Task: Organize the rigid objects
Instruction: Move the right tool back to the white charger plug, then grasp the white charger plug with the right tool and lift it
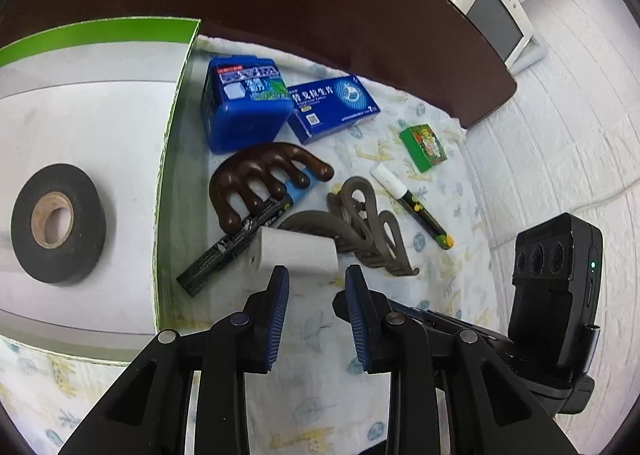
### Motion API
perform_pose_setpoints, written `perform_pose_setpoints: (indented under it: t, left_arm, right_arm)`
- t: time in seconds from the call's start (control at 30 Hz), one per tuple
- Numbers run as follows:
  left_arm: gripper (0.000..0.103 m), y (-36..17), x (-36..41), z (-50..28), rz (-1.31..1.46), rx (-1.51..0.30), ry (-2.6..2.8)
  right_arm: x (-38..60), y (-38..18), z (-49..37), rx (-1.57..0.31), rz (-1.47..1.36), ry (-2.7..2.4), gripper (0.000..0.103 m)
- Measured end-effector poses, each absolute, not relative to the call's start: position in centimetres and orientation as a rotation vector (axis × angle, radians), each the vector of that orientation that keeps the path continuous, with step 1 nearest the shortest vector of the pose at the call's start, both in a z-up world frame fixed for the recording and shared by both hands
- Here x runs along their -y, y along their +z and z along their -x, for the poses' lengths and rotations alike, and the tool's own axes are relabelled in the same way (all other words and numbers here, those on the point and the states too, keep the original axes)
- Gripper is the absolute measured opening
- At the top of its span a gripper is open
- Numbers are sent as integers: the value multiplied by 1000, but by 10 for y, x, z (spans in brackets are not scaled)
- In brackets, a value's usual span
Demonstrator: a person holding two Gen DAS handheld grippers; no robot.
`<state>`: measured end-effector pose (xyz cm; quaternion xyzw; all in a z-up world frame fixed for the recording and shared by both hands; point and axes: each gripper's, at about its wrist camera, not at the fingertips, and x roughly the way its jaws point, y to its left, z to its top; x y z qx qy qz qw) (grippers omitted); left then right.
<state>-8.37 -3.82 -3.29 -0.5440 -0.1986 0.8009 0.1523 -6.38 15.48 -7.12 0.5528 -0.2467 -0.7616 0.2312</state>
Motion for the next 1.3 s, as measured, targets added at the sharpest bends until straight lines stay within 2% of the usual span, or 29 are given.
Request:
perform_pose_setpoints:
  t: [0.1, 0.33, 0.43, 0.87, 1.3]
  left_arm:
    - [30, -26, 42, 93, 1567, 510, 2423]
    - [31, -37, 45, 104, 1649, 548, 2386]
    - [31, -35, 38, 101, 1662, 485, 2389]
    - [31, -45, 29, 87, 1711, 651, 2265]
    - [31, -57, 17, 68, 1718, 541, 2208]
  right_arm:
    - [-157, -63, 69, 685, -1485, -2140, 20]
    - [-140, -72, 80, 712, -1505, -2083, 20]
    - [-139, -77, 80, 714, -1509, -2057, 20]
    - [-174, -69, 66, 702, -1490, -2129, 20]
    - [-168, -74, 67, 692, -1508, -2073, 19]
